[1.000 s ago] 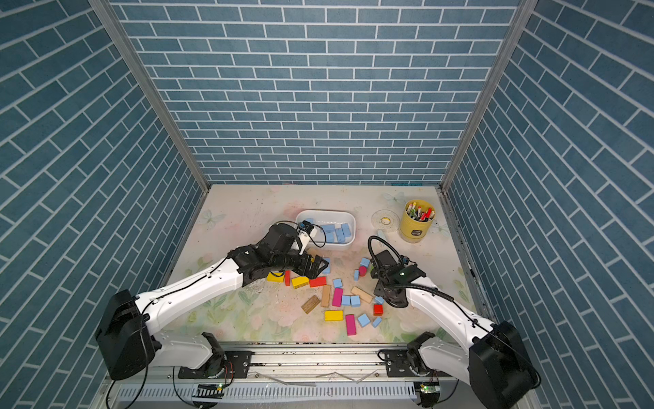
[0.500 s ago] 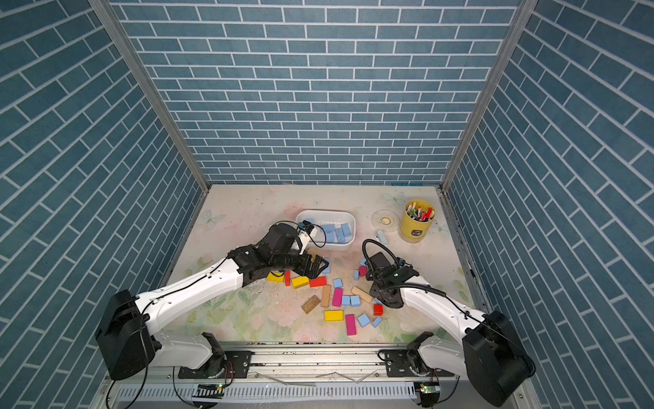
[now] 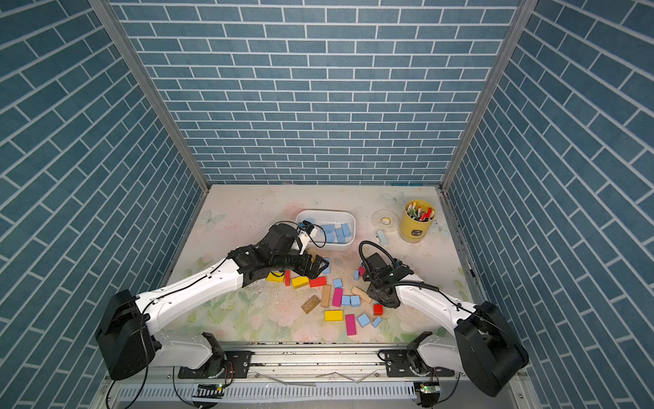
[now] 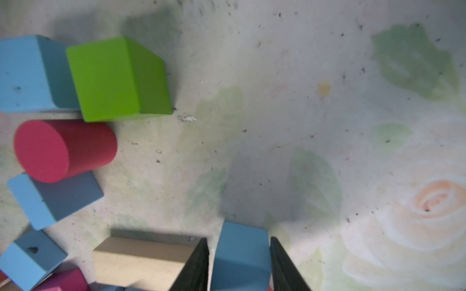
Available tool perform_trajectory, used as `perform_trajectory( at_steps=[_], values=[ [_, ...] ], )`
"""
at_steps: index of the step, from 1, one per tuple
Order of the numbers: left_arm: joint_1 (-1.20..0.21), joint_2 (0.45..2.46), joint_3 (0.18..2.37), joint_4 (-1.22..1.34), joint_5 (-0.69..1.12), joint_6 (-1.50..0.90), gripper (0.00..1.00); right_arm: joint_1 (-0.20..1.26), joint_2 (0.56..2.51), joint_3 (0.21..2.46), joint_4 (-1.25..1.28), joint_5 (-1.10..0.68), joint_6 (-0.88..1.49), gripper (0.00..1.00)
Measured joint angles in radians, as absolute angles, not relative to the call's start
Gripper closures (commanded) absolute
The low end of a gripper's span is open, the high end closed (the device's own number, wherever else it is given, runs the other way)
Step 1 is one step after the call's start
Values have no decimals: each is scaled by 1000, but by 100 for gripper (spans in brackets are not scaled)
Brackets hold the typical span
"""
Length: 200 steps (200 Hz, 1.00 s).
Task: Pick out the blue building blocks
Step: Pick up the building block from the center of the board.
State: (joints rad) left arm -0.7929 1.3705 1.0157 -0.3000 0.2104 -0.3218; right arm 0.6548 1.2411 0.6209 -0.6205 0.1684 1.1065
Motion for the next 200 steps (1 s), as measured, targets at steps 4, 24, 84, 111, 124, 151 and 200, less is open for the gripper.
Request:
perform_trajectory(
  at_steps=[4,24,84,111,124,151,200],
  values=[
    [-793,1370,1016,-300,210,-322,1,655,1242,621,-619,168,1109,63],
    [-793,1370,1016,-300,210,-322,1,656,1242,621,-615,170,1121,69],
    [-796,1365,1005,-294,201,-324,1,656,1237,621,-613,174,1129,85],
    [-797,1350,994,-295,179,-324,1,656,1210,634,-635,192,1129,87],
    [-797,1337,991,-295,163,-324,1,656,1192,661,-654,204,1126,88],
    [-797,1308,986,-296,119,-325,1,656,1171,744,-677,225,1098,91],
    [-796,1262,982,-332,2,-344,1,656,1221,918,-683,222,992,95]
  ],
)
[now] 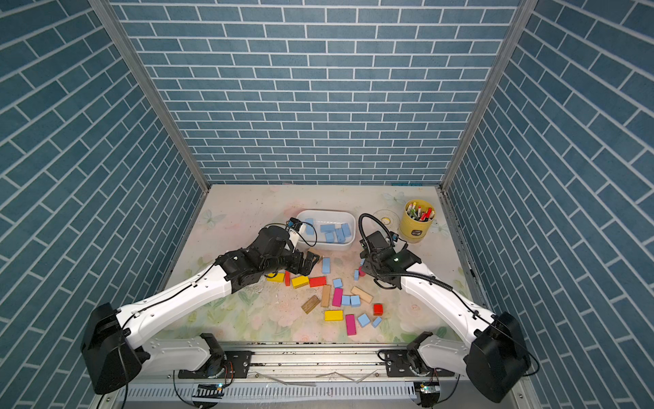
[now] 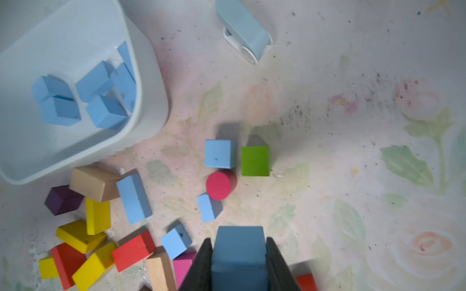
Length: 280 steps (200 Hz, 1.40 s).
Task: Pick out the blue building blocks
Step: Pick up the building block from the center of the board, then place the building block in the storage box.
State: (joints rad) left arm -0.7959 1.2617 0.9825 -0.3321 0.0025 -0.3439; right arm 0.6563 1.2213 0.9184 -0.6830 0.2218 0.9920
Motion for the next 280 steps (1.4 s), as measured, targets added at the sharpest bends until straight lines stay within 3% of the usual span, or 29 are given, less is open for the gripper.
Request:
perform_trajectory(
  at_steps=[82,221,280],
  values=[
    [-725,1189,928,-372,-89,-393,1,656,1523,1231,-672,95,867,95],
    [-619,1112,884,-401,-84,-429,1,656,2190,1950,-703,-194,840,91],
    [-613,1105,880,-402,-73,-431,1,659,2327,2037,-722,-274,869,84]
  ],
)
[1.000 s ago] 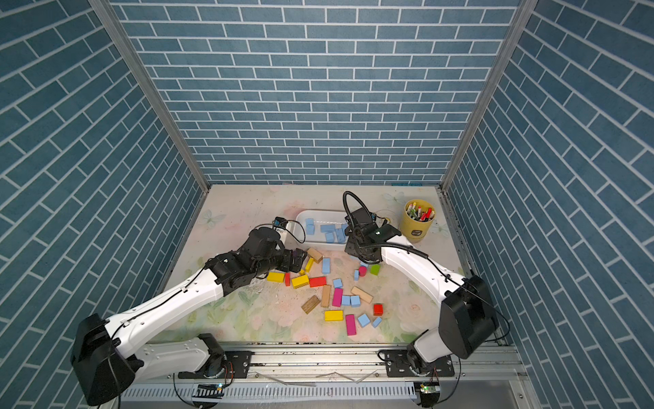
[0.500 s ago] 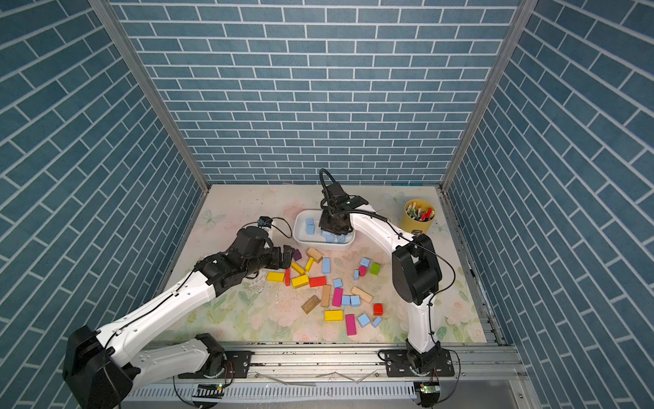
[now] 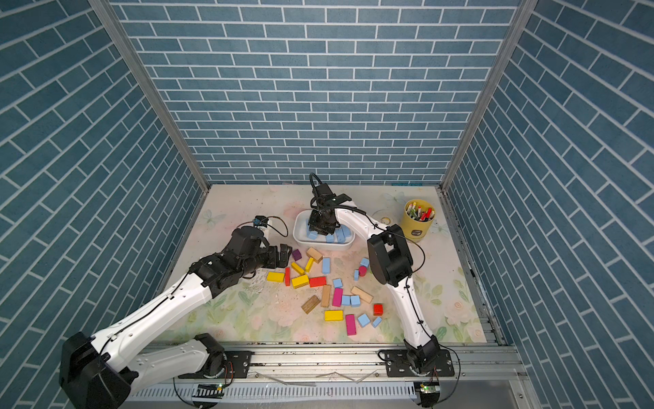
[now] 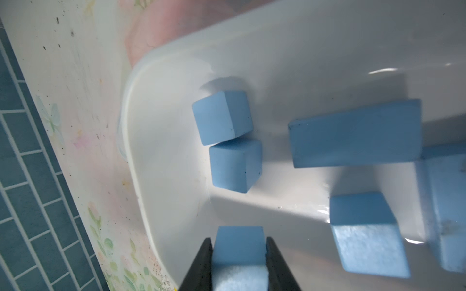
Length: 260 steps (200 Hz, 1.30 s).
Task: Pick out the blue building blocks
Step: Place the building block in the storage box, then pick up the building block from the center of the board.
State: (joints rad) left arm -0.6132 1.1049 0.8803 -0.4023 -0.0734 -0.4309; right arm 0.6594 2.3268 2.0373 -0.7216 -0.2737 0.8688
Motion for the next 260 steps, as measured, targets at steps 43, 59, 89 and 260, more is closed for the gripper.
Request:
perform_trajectory(
  at_steps=[43,59,89,260],
  values=[
    [-613,1105,876,-403,-59,-437,1,664,2365,2059,-733,-291,887,77],
    [-613,1103,875,-403,-58,-439,1,665,2376,2075,-731,-298,894,70],
    [-613,1095,870,-404,-54,-446,1,668,2399,2094,-723,-323,921,54],
    [-613,1055,850,-410,-19,-480,1,672,1972,1851,-702,-237,854,16]
  ],
)
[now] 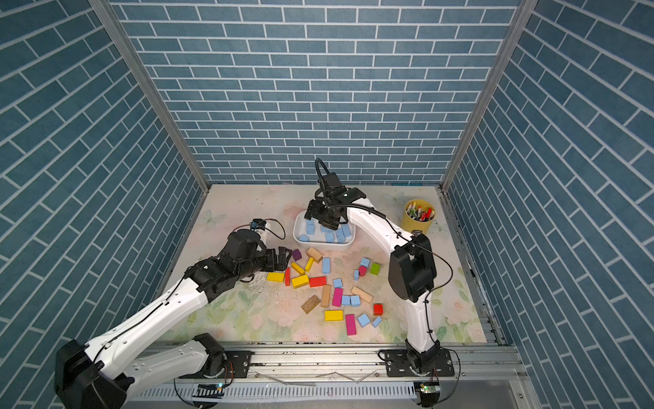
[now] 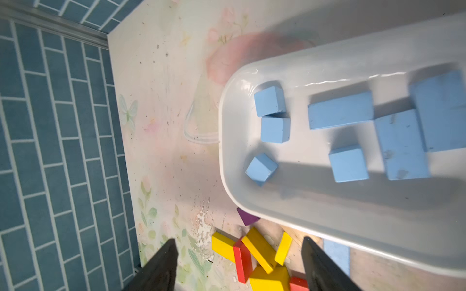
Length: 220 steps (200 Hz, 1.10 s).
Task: Pick out the blue building blocks
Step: Pick up the building block from the center of the board.
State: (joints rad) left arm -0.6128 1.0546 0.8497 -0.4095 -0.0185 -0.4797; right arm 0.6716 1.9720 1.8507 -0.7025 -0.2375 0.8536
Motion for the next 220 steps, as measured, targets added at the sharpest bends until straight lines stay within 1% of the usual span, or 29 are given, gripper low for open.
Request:
perform_trajectory(
  at_steps=[9,19,35,87,143,179,220],
  values=[
    [-613,1053,848,-408,-15,-481,1,672,1914,1803,-697,-221,842,15],
    [-613,1052,846,-406,-10,-482,1,672,1862,1752,-692,-204,828,8],
    [-613,1050,843,-405,-2,-482,1,672,1780,1661,-687,-165,811,1],
    [-613,1044,823,-377,14,-482,1,672,1473,1277,-667,-44,768,1],
    [-613,1044,818,-351,33,-482,1,672,1210,1002,-674,68,753,1],
    [-613,1050,810,-329,45,-482,1,672,1085,851,-674,49,731,1],
    [-613,1061,802,-318,54,-482,1,673,985,751,-675,-34,699,3]
  ],
)
